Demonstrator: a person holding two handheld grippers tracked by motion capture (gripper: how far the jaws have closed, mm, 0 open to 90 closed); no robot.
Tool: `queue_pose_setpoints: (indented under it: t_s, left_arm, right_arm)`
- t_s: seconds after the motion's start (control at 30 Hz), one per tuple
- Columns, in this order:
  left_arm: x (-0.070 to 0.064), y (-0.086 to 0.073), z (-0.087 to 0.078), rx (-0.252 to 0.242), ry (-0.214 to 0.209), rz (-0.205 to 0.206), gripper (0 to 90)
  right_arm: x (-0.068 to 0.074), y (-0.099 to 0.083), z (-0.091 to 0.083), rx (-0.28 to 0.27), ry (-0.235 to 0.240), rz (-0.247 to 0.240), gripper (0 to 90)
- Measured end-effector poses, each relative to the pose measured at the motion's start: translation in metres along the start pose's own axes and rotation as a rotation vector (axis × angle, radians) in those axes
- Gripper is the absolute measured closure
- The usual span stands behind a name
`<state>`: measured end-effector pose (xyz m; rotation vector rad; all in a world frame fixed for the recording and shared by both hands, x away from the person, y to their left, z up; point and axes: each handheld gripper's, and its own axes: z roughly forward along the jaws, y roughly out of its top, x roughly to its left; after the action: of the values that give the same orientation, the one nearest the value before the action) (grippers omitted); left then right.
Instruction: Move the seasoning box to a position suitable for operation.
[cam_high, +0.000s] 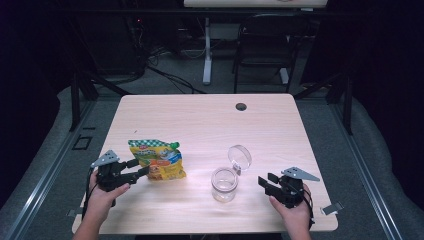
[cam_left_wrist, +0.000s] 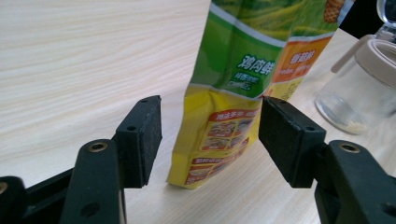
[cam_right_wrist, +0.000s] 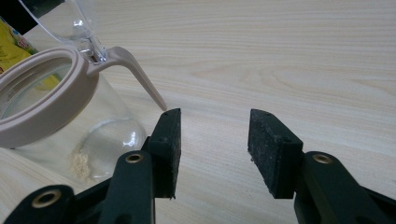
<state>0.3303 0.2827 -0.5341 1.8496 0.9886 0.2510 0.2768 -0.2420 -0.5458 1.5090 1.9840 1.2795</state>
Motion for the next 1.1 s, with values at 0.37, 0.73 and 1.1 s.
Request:
queue_pose_setpoints:
  t_s: [0.37,0.73,1.1]
  left_arm:
    - [-0.005,0.0,0.01,0.017,-0.017,0.057,44.0]
    - [-0.015,-0.004,0.005,0.024,-0.03,0.056,53.1]
    - [-0.025,-0.006,0.001,0.033,-0.061,0.051,59.0]
  right_arm:
    - [0.0,-0.002,-0.002,0.002,-0.005,0.008,54.6]
    - [0.001,-0.001,0.002,0.004,0.002,0.008,54.6]
    - [0.003,0.002,0.006,0.007,0.012,-0.013,54.6]
